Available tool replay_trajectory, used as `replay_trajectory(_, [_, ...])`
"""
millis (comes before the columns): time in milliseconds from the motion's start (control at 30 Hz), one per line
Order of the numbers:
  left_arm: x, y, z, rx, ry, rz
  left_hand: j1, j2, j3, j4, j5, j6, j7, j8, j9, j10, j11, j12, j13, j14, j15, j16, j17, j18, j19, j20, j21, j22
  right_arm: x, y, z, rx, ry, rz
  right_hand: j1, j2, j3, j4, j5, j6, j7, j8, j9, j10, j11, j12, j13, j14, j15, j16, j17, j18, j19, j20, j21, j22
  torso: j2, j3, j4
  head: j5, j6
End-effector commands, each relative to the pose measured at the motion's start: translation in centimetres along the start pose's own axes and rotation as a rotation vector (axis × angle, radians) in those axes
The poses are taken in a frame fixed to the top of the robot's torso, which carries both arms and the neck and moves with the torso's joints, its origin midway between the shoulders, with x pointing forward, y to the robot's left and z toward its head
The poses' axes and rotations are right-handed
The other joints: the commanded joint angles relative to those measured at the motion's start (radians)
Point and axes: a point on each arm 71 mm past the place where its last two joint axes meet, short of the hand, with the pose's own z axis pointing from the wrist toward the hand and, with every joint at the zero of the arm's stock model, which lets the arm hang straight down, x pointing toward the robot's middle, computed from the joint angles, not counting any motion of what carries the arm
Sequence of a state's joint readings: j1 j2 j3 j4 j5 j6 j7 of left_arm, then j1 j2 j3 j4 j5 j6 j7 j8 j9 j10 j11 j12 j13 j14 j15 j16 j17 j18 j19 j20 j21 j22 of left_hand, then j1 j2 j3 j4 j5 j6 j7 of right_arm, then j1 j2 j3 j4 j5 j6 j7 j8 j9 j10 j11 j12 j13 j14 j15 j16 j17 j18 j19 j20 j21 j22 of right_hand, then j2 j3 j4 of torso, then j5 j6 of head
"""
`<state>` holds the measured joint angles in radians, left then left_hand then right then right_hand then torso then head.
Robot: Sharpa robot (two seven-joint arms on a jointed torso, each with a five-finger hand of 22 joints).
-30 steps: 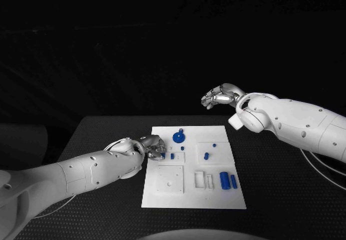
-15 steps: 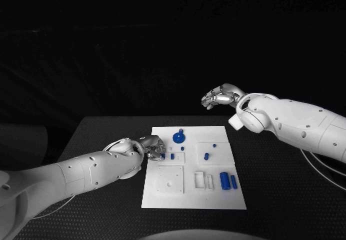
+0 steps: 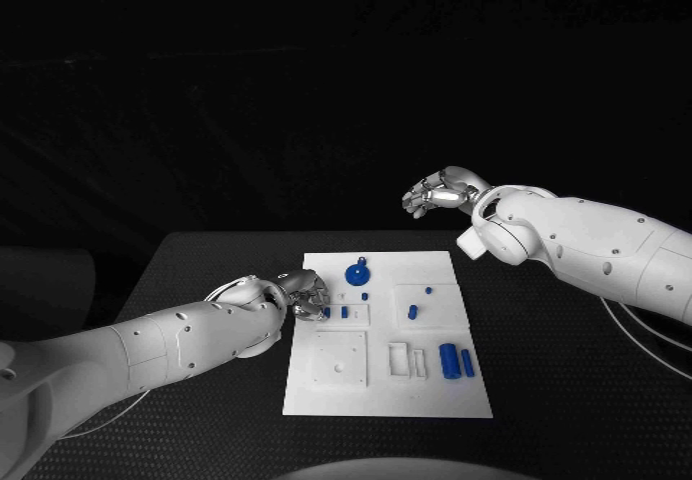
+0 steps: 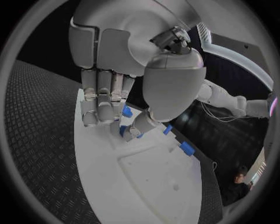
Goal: Assemble the parts on the task board
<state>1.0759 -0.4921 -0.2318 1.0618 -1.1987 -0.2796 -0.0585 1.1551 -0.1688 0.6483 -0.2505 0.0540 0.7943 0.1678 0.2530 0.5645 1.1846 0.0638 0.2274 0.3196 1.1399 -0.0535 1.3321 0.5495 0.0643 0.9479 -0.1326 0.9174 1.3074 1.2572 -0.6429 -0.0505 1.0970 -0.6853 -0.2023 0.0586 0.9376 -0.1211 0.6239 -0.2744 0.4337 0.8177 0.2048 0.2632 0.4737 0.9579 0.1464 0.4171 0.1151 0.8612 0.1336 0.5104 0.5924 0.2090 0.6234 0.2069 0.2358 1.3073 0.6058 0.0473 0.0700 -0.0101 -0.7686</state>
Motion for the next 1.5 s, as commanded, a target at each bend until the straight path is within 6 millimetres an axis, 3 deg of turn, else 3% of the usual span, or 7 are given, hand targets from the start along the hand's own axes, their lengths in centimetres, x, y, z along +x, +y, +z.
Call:
replay_trajectory(33, [1.0,0.5,-0.3,-0.034,0.063,-0.020,-0.005,-0.021,-0.012,0.003,-0.001,-0.014,0.002,0.005,-0.004,0.008,-0.001,0.011,0.006,0.001,0.004,0.002,0.001,0.036,0.007,-0.013,-0.004,0.012,0.1,0.1,0.0,-0.008,0.012,0.001,0.009,0.000,-0.003,-0.002,0.003,-0.005,-0.001,0.002,-0.001,0.008,-0.001,0.001,-0.001,-0.003,0.004,0.003,-0.001,-0.011,0.006,0.001,-0.004,0.019,0.000,0.0000,0.0000,0.001,0.000])
replay_trajectory(233, [0.9,0.8,-0.6,-0.038,0.074,-0.022,-0.012,-0.032,-0.043,0.001,0.033,-0.023,0.002,0.010,-0.010,-0.006,0.000,0.021,0.020,-0.002,0.005,0.002,0.001,0.036,0.005,-0.013,-0.005,0.014,0.0,0.0,0.0,-0.007,0.010,0.001,0.009,0.000,-0.003,-0.002,0.003,-0.005,-0.001,0.002,-0.001,0.008,-0.001,0.001,-0.001,-0.003,0.004,0.003,-0.001,-0.011,0.006,0.001,-0.004,0.019,0.000,-0.0002,0.0002,0.001,-0.001])
replay_trajectory(700, [0.0,1.5,-1.6,-0.048,0.030,-0.048,-0.014,-0.043,-0.055,0.006,0.036,-0.031,0.008,0.014,-0.015,-0.017,0.004,0.028,0.031,-0.005,0.008,0.002,0.001,0.035,0.004,-0.011,-0.006,0.014,-0.1,-0.1,-0.1,-0.005,0.008,0.002,0.009,0.000,-0.004,-0.002,0.003,-0.005,-0.001,0.003,-0.002,0.008,-0.001,0.001,-0.002,-0.003,0.004,0.003,-0.001,-0.011,0.006,0.001,-0.005,0.019,0.000,0.0002,0.0002,0.002,-0.001])
replay_trajectory(967, [-2.4,1.4,-2.1,-0.073,0.029,-0.074,-0.164,-0.076,-0.115,0.146,-0.003,0.009,-0.010,0.100,0.008,-0.001,-0.014,0.106,0.085,0.009,-0.008,0.008,0.002,0.041,0.016,-0.018,-0.010,0.009,-0.2,-0.1,-0.1,-0.003,0.006,0.002,0.009,0.001,-0.004,-0.002,0.003,-0.005,-0.001,0.003,-0.002,0.008,-0.001,0.001,-0.003,-0.003,0.004,0.003,-0.001,-0.011,0.006,0.001,-0.005,0.020,-0.001,0.0012,-0.0002,0.002,0.002])
replay_trajectory(1067, [-2.6,1.0,-1.9,-0.103,0.099,-0.059,-0.292,-0.033,-0.170,0.237,0.000,0.063,-0.038,0.153,0.027,0.037,-0.040,0.166,0.121,0.014,-0.032,0.009,0.003,0.040,0.010,-0.024,-0.015,0.009,-0.1,-0.1,-0.1,-0.003,0.006,0.002,0.009,0.001,-0.004,-0.002,0.003,-0.005,-0.001,0.003,-0.002,0.008,-0.001,0.001,-0.003,-0.003,0.004,0.003,-0.001,-0.011,0.007,0.001,-0.006,0.020,0.000,0.0006,-0.0005,0.002,0.002])
replay_trajectory(1267, [-2.4,0.4,-1.8,-0.141,0.201,-0.051,-0.342,0.012,-0.219,0.302,-0.004,0.134,-0.072,0.186,0.043,0.058,-0.074,0.245,0.170,0.030,-0.066,0.031,0.020,0.044,0.008,-0.043,-0.011,0.016,-0.1,-0.1,-0.1,-0.003,0.007,0.002,0.009,0.001,-0.004,-0.002,0.004,-0.005,-0.001,0.003,-0.002,0.009,-0.001,0.001,-0.003,-0.003,0.004,0.003,-0.002,-0.010,0.007,0.001,-0.006,0.020,0.000,0.0011,-0.0015,0.002,0.002])
replay_trajectory(1500, [-2.3,0.3,-1.5,-0.210,0.338,-0.074,-0.307,0.152,-0.280,0.292,0.004,0.176,-0.092,0.164,0.047,0.108,-0.097,0.319,0.205,0.054,-0.088,0.074,0.059,0.039,0.016,-0.059,0.014,0.022,-0.1,-0.1,-0.1,-0.003,0.008,0.002,0.009,0.001,-0.004,-0.002,0.004,-0.005,-0.001,0.003,-0.002,0.009,-0.001,0.002,-0.004,-0.003,0.004,0.004,-0.002,-0.010,0.007,0.001,-0.006,0.020,0.000,0.0011,-0.0022,0.000,0.000])
